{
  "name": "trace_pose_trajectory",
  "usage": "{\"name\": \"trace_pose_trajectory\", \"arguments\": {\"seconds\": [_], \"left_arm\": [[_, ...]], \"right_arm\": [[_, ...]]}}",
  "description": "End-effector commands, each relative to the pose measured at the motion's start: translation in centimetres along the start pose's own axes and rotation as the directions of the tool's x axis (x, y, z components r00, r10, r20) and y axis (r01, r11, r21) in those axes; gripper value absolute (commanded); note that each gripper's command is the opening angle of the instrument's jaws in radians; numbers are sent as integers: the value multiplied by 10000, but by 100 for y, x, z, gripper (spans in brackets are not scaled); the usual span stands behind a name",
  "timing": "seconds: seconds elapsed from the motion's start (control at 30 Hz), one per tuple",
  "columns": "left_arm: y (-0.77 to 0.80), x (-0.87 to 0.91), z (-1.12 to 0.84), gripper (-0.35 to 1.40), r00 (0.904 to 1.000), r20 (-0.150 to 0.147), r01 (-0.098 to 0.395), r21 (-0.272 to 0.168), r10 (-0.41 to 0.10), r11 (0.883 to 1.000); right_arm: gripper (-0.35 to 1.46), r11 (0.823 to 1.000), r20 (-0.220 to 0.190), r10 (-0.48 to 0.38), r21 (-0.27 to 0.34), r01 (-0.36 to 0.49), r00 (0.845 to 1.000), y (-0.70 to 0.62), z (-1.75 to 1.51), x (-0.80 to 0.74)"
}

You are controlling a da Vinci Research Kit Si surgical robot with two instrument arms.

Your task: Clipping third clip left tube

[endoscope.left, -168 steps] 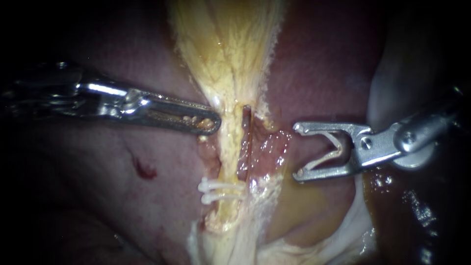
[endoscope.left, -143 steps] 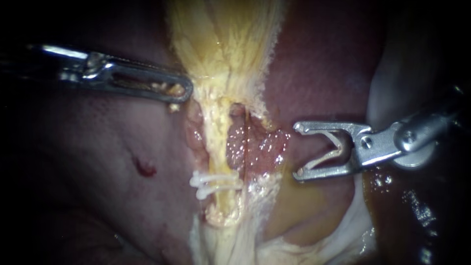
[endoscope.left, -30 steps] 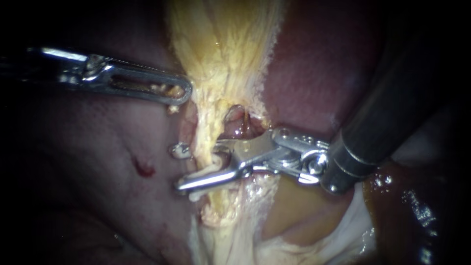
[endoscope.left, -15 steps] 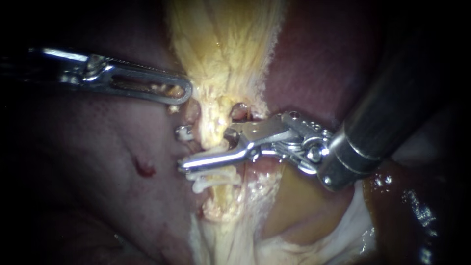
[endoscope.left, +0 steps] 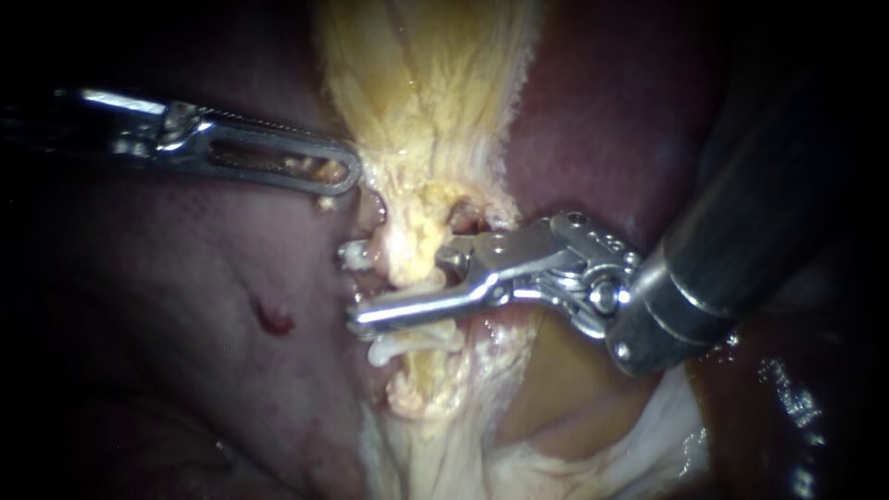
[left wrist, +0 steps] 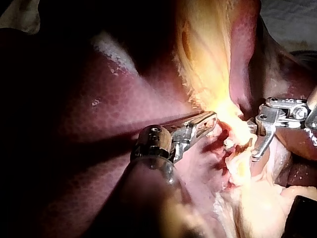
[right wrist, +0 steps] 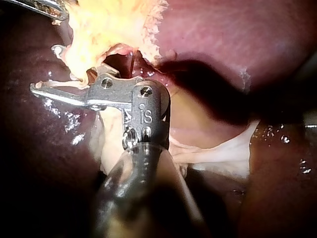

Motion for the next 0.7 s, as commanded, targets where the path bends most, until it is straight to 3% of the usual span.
{"name": "trace_pose_trajectory", "arguments": {"seconds": [0.03, 0.27, 0.47, 0.6, 0.7], "left_arm": [[0, 0, 0, -35, 10000, -1, 1, 10, -1, 10000], [1, 0, 0, -35, 10000, -2, -1, 12, 1, 10000], [2, 0, 0, -35, 10000, -3, -3, 14, 3, 10000], [2, 0, 0, -35, 10000, -3, -3, 14, 3, 10000], [2, 0, 0, -35, 10000, -3, -4, 14, 4, 10000]], "right_arm": [[48, 9999, -33, 17, -106, -17, 10000, -1, 1, 0], [48, 9984, -235, 84, -554, -97, 9997, -6, 3, 5], [48, 9991, -170, 101, -398, -107, 9998, -13, 2, 10], [43, 9991, -154, 172, -389, -178, 9997, -27, 0, 14], [43, 9999, -4, 157, -12, -157, 9999, -35, 0, 21]]}}
